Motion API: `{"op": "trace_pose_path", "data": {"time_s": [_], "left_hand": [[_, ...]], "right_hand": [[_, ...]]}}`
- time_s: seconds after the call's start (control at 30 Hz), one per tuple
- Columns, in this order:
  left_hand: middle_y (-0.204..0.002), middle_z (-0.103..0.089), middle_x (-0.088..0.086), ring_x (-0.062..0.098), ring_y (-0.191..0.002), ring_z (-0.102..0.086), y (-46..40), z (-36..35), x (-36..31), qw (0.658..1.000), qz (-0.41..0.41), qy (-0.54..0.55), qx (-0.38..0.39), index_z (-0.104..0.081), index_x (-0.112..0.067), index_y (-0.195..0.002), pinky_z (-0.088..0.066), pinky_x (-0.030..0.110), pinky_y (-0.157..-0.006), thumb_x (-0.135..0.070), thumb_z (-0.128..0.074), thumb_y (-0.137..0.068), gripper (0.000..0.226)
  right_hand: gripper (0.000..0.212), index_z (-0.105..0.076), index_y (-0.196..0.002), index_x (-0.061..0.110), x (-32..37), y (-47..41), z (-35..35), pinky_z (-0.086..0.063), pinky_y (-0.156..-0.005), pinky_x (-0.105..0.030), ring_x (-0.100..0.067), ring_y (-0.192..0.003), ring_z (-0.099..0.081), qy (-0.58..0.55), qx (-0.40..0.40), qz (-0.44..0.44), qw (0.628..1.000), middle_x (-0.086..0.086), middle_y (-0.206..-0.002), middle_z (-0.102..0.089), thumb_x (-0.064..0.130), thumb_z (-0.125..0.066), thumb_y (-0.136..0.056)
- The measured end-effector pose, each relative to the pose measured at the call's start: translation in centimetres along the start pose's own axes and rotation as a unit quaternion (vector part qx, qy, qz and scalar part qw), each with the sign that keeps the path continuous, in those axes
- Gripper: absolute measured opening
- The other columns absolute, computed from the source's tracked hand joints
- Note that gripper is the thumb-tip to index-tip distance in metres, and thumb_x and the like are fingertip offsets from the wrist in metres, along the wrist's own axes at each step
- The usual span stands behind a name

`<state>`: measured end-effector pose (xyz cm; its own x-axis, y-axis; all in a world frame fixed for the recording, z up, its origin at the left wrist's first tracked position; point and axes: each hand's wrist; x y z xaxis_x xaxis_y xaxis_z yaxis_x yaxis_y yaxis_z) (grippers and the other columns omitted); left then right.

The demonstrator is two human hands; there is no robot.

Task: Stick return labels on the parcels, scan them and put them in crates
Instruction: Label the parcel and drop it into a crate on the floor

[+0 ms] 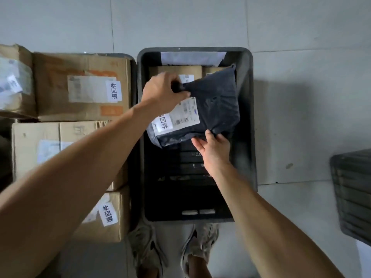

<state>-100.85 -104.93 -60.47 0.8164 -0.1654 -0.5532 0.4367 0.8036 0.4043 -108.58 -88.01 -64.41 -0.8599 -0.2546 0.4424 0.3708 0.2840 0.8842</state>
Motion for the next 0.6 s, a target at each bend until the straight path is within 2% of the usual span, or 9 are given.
{"op": "trace_pose_path", "data": {"time_s": [0.07, 0.1, 0.13, 0.2, 0.27, 0.37, 0.47, 0.53, 0.6], "left_hand": [[-0.099, -0.062, -0.008, 0.018, -0.094, -0.061, -2.5, 0.7, -0.1, 0.998, -0.015, 0.029, -0.045, -0.062, -0.022, -0.104, -0.046, 0.029, -0.077, -0.036, -0.074, -0.085, 0.025], [-0.106, -0.062, -0.009, 0.018, -0.104, -0.061, -3.3, 0.7, 0.3, 0.997, -0.025, 0.037, -0.067, -0.062, -0.024, -0.112, -0.047, 0.03, -0.087, -0.035, -0.072, -0.084, 0.032], [-0.117, -0.061, -0.009, 0.018, -0.116, -0.058, -3.7, 0.6, 0.8, 0.996, -0.031, 0.024, -0.083, -0.061, -0.027, -0.122, -0.044, 0.035, -0.1, -0.035, -0.069, -0.083, 0.04], [-0.142, -0.048, -0.003, 0.023, -0.136, -0.04, -3.0, -0.4, 2.2, 0.994, -0.002, -0.031, -0.107, -0.055, -0.031, -0.133, -0.032, 0.044, -0.114, -0.033, -0.065, -0.082, 0.052], [-0.151, -0.032, 0.005, 0.031, -0.138, -0.029, -1.0, -1.8, 3.7, 0.991, 0.05, -0.075, -0.094, -0.049, -0.033, -0.137, -0.028, 0.044, -0.114, -0.03, -0.065, -0.083, 0.057], [-0.154, -0.021, 0.005, 0.036, -0.135, -0.029, 1.6, -3.5, 5.8, 0.994, 0.038, -0.087, -0.045, -0.043, -0.038, -0.143, -0.034, 0.039, -0.107, -0.027, -0.067, -0.085, 0.064], [-0.164, -0.004, 0.006, 0.036, -0.145, -0.016, 1.3, -3.5, 7.0, 0.999, 0.01, -0.051, -0.001, -0.032, -0.038, -0.153, -0.027, 0.031, -0.109, -0.016, -0.068, -0.087, 0.077], [-0.168, 0.008, 0.005, 0.033, -0.152, -0.008, 0.7, -3.2, 7.1, 0.999, 0.011, -0.033, 0.032, -0.026, -0.035, -0.157, -0.022, 0.029, -0.114, -0.009, -0.066, -0.088, 0.084], [-0.169, 0.009, 0.003, 0.025, -0.151, -0.02, 0.5, -2.3, 6.7, 0.998, 0.015, -0.014, 0.053, -0.029, -0.032, -0.158, -0.027, 0.023, -0.113, -0.008, -0.067, -0.088, 0.083]], "right_hand": [[0.015, -0.051, -0.112, -0.001, 1.1, -2.0, -2.5, -0.058, -0.088, -0.041, -0.035, -0.089, -0.068, -0.056, 0.037, -0.002, 0.998, -0.025, -0.099, -0.059, 0.001, -0.038, -0.107], [0.021, -0.051, -0.114, -0.002, 1.5, -2.7, -3.7, -0.05, -0.103, -0.044, -0.04, -0.103, -0.065, -0.082, 0.056, -0.015, 0.995, -0.027, -0.105, -0.059, 0.003, -0.032, -0.109], [0.029, -0.05, -0.122, -0.006, 1.6, -3.7, -4.7, -0.044, -0.111, -0.039, -0.041, -0.119, -0.059, -0.092, 0.072, -0.023, 0.993, -0.03, -0.117, -0.058, 0.006, -0.027, -0.11], [0.039, -0.036, -0.143, -0.012, 1.5, -5.2, -6.4, -0.051, -0.097, -0.024, -0.034, -0.128, -0.054, -0.088, 0.094, -0.011, 0.992, -0.032, -0.139, -0.049, 0.006, -0.025, -0.11], [0.039, -0.036, -0.146, -0.006, 1.0, -5.9, -7.8, -0.056, -0.085, -0.032, -0.038, -0.127, -0.057, -0.103, 0.079, -0.007, 0.992, -0.027, -0.124, -0.059, 0.004, -0.029, -0.109], [0.034, -0.043, -0.139, -0.004, 1.0, -6.4, -8.6, -0.053, -0.093, -0.043, -0.044, -0.125, -0.058, -0.116, 0.067, -0.011, 0.991, -0.02, -0.093, -0.062, -0.001, -0.031, -0.108], [0.033, -0.046, -0.136, -0.003, 1.7, -6.8, -8.6, -0.051, -0.096, -0.044, -0.041, -0.124, -0.058, -0.101, 0.1, -0.03, 0.989, -0.019, -0.094, -0.062, -0.005, -0.033, -0.106], [0.031, -0.048, -0.132, -0.002, 2.1, -6.9, -8.6, -0.051, -0.097, -0.043, -0.035, -0.114, -0.061, -0.067, 0.124, -0.041, 0.989, -0.017, -0.097, -0.064, -0.008, -0.037, -0.104], [0.034, -0.047, -0.134, -0.005, 2.2, -6.6, -8.2, -0.054, -0.096, -0.041, -0.029, -0.105, -0.065, 0.01, 0.132, -0.037, 0.991, -0.017, -0.106, -0.067, -0.01, -0.047, -0.1]]}}
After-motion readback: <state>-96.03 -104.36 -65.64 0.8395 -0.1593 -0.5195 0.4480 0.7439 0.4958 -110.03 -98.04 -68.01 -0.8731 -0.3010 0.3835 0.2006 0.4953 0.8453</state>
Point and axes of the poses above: each hand's wrist, its own y-axis away from the middle knuckle, its own z-axis out of the back of the hand, x = y × z
